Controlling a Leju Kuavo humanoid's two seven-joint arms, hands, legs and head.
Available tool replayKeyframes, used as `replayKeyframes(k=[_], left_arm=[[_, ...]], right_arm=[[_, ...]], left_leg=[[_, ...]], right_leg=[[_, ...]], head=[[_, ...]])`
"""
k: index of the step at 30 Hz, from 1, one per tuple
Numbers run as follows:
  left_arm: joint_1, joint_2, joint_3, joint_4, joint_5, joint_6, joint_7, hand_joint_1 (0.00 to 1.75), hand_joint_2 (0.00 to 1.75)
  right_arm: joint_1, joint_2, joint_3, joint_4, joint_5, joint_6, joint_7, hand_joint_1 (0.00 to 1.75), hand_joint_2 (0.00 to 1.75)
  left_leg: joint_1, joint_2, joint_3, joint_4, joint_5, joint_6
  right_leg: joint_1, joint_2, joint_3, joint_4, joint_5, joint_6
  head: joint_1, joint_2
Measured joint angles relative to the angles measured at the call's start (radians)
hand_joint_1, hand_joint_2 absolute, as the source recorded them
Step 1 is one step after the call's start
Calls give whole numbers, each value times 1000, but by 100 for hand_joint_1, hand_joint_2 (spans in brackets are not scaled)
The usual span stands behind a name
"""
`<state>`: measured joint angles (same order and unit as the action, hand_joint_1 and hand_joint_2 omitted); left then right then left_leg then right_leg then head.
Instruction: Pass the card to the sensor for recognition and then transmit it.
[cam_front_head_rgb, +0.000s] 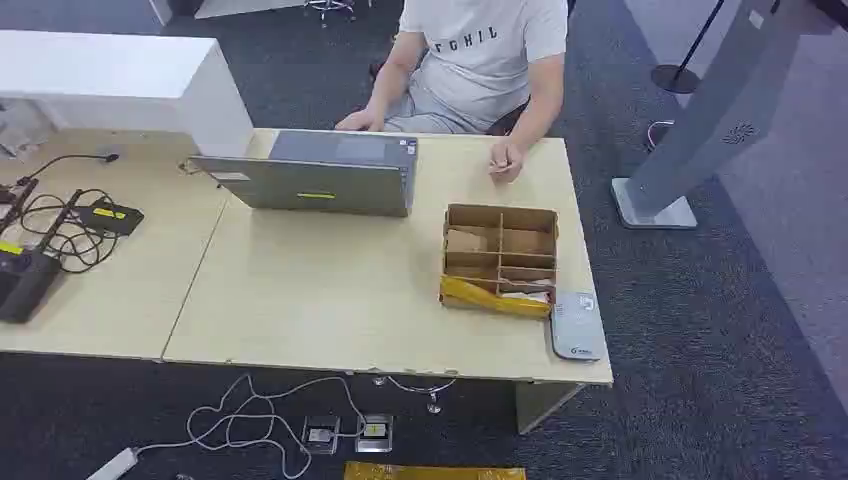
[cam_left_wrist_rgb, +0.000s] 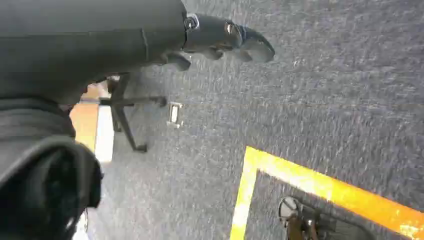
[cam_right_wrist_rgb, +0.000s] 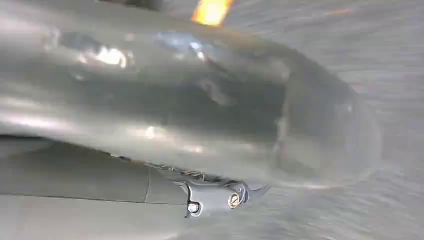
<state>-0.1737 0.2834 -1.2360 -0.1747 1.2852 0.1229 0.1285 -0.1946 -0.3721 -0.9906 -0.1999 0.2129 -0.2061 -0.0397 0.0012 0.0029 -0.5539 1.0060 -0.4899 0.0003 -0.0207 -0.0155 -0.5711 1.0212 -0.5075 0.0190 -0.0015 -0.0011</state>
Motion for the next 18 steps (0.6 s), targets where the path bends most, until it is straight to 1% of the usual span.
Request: replayKeyframes(k=[1, 2, 3, 5, 8, 9, 12, 14, 18], left_arm=[[0, 3, 0, 0, 0, -5, -4, 0, 0], [0, 5, 0, 0, 0, -7, -5, 0, 0], [0, 6, 0, 0, 0, -7, -6, 0, 0], [1, 5, 0, 3, 0, -11, -6, 0, 0], [0, 5, -1, 3, 0, -18, -8, 0, 0], [0, 6, -1, 3, 0, -18, -9, 0, 0], [0, 12, -2, 3, 0, -22, -10, 0, 0], [0, 14, -3, 5, 0, -28, -10, 0, 0], [-1, 24, -8, 5, -3, -34, -18, 0, 0]], right_arm=[[-9, -62, -16, -7, -13, 32, 5, 0, 0], [-16, -97, -29, -10, -21, 47, 7, 0, 0], [-21, -129, -40, -14, -25, 49, 5, 0, 0], [-28, -176, -65, -22, -36, 63, -19, 0, 0], [-33, -216, -96, -22, -60, 111, -51, 0, 0], [-40, -242, -102, -24, -67, 133, -54, 0, 0], [-68, -333, -118, -37, -87, 192, -50, 0, 0], [-101, -382, -119, -45, -93, 226, -40, 0, 0], [-197, -487, -119, -55, -93, 253, -23, 0, 0]], left_leg=[[0, 0, 0, 0, 0, 1], [0, 0, 0, 0, 0, 1], [0, 0, 0, 0, 0, 1], [1, 0, 0, 0, 0, 1], [0, 0, 0, 0, -1, 1], [0, 0, 0, 0, -1, 1], [1, 0, -1, 0, -1, 1], [1, 1, -1, 0, -1, 1], [0, 0, 0, 0, 0, 2]], right_leg=[[0, 0, 0, 0, 0, 0], [0, 0, 0, 0, 0, 0], [0, 0, 1, 0, 0, 0], [1, 0, 0, -1, 0, 1], [0, 0, -1, 0, 0, 1], [0, 0, -1, 0, 0, 1], [0, 0, -1, 0, 0, 1], [1, 0, -1, 0, 0, 1], [0, 0, 0, 0, 0, 1]], head=[[0, 0], [1, 0], [-1, 0], [0, 0], [-2, 0], [-2, 0], [0, 0], [-1, 0], [-1, 0]])
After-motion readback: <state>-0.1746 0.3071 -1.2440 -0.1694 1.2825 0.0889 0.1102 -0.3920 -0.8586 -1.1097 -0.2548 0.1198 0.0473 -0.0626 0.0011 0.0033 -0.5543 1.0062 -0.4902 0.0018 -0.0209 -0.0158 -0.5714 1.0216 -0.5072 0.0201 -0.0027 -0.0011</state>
